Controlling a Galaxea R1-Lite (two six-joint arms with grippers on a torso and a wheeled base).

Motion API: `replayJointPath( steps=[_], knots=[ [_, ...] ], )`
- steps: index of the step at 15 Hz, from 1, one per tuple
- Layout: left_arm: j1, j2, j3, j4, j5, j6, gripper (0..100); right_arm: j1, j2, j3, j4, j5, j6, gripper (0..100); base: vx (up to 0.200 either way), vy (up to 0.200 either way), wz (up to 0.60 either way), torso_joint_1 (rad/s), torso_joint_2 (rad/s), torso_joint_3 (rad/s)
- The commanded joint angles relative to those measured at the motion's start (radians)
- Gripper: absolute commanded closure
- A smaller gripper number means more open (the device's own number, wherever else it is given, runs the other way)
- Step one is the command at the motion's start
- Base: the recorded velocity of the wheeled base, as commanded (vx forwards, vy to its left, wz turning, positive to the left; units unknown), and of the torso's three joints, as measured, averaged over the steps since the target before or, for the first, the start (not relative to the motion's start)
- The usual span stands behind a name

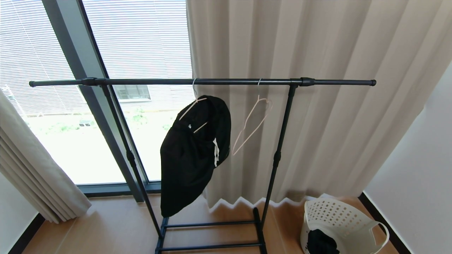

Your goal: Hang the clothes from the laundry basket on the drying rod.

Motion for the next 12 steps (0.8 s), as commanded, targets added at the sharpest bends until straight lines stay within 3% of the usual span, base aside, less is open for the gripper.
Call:
replayJointPath(
  steps=[1, 12],
  knots=[
    [0.0, 0.002, 0.0, 0.0, 0.0, 0.0, 0, 0.0, 0.001, 0.0, 0.0, 0.0, 0.0, 0, 0.0, 0.0, 0.0, -0.144, 0.32, 0.173],
    [0.0, 0.002, 0.0, 0.0, 0.0, -0.002, 0, 0.0, -0.002, 0.0, 0.0, 0.0, 0.0, 0, 0.0, 0.0, 0.0, -0.153, 0.36, 0.201]
  ],
)
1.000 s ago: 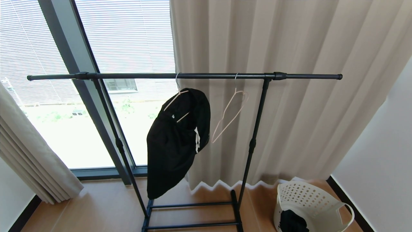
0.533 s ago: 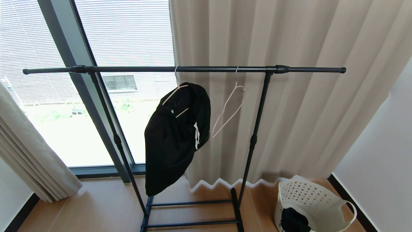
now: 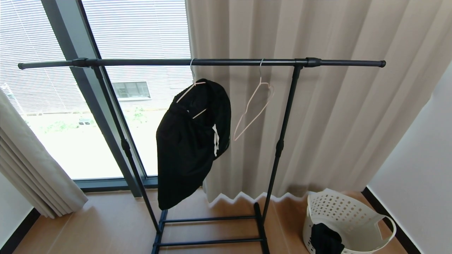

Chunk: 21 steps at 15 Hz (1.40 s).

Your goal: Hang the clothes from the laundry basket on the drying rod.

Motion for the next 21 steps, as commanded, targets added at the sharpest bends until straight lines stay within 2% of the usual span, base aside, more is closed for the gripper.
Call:
replayJointPath(
  steps=[1, 13, 21],
  knots=[
    [0.0, 0.002, 0.0, 0.0, 0.0, 0.0, 0, 0.0, 0.0, 0.0, -0.001, 0.0, 0.0, 0, 0.0, 0.0, 0.0, -0.163, 0.41, 0.242],
    [0.0, 0.002, 0.0, 0.0, 0.0, 0.0, 0, 0.0, 0.0, 0.0, -0.001, 0.0, 0.0, 0, 0.0, 0.0, 0.0, -0.201, 0.53, 0.321],
    [0.0, 0.002, 0.0, 0.0, 0.0, 0.0, 0, 0.0, 0.0, 0.0, -0.002, 0.0, 0.001, 0, 0.0, 0.0, 0.0, -0.142, 0.49, 0.339]
  ],
)
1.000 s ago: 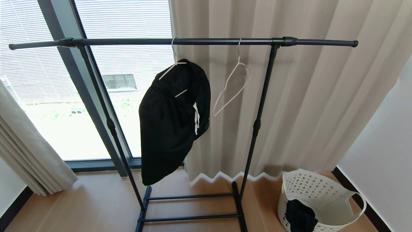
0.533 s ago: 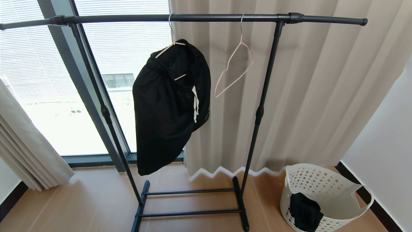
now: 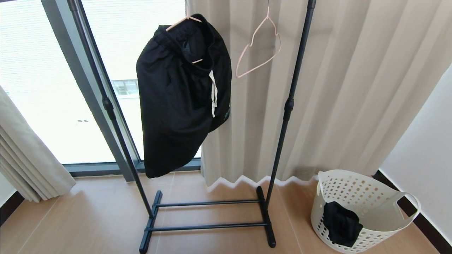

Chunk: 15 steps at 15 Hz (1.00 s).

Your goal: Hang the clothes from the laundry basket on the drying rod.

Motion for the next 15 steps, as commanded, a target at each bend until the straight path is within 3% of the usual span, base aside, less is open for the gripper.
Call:
replayJointPath(
  steps=[1, 6, 15],
  knots=[
    [0.0, 0.001, 0.0, 0.0, 0.001, -0.001, 0, 0.0, 0.0, 0.0, 0.0, 0.001, 0.0, 0, 0.0, 0.0, 0.0, -0.11, 0.46, 0.364],
    [0.0, 0.001, 0.0, 0.0, 0.001, -0.003, 0, 0.0, 0.0, 0.0, -0.003, -0.001, 0.0, 0, 0.0, 0.0, 0.0, -0.06, 0.37, 0.304],
    [0.0, 0.001, 0.0, 0.0, 0.001, -0.003, 0, 0.0, 0.0, 0.0, -0.008, -0.003, 0.002, 0, 0.0, 0.0, 0.0, -0.003, 0.02, 0.017]
  ],
)
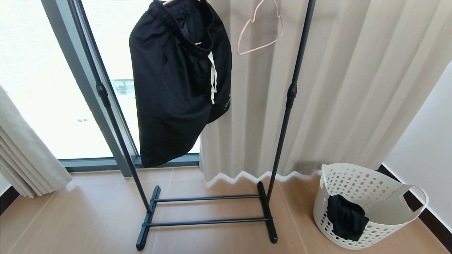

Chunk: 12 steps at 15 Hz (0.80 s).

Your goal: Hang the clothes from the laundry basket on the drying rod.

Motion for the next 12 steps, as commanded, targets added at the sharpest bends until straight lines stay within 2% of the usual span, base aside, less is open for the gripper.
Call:
replayJointPath(
  steps=[1, 3, 9, 11, 12],
  knots=[
    [0.0, 0.001, 0.0, 0.0, 0.001, 0.0, 0, 0.0, 0.0, 0.0, 0.0, 0.0, -0.001, 0, 0.0, 0.0, 0.0, 0.0, 0.0, 0.0],
    [0.0, 0.001, 0.0, 0.0, 0.002, -0.003, 0, 0.0, 0.0, 0.0, 0.002, 0.0, -0.001, 0, 0.0, 0.0, 0.0, 0.0, 0.0, 0.0],
    [0.0, 0.001, 0.0, 0.0, 0.002, -0.003, 0, 0.0, 0.0, 0.0, 0.002, 0.002, 0.0, 0, 0.0, 0.0, -0.6, 0.001, 0.0, 0.005],
    [0.0, 0.001, 0.0, 0.0, 0.002, -0.003, 0, 0.0, 0.0, 0.0, 0.002, 0.002, 0.0, 0, 0.0, 0.0, 0.0, 0.0, 0.0, 0.0],
    [0.0, 0.001, 0.0, 0.001, 0.002, -0.003, 0, 0.0, 0.0, 0.0, 0.002, 0.002, 0.0, 0, 0.0, -0.2, 0.0, 0.007, 0.0, -0.002]
  ],
)
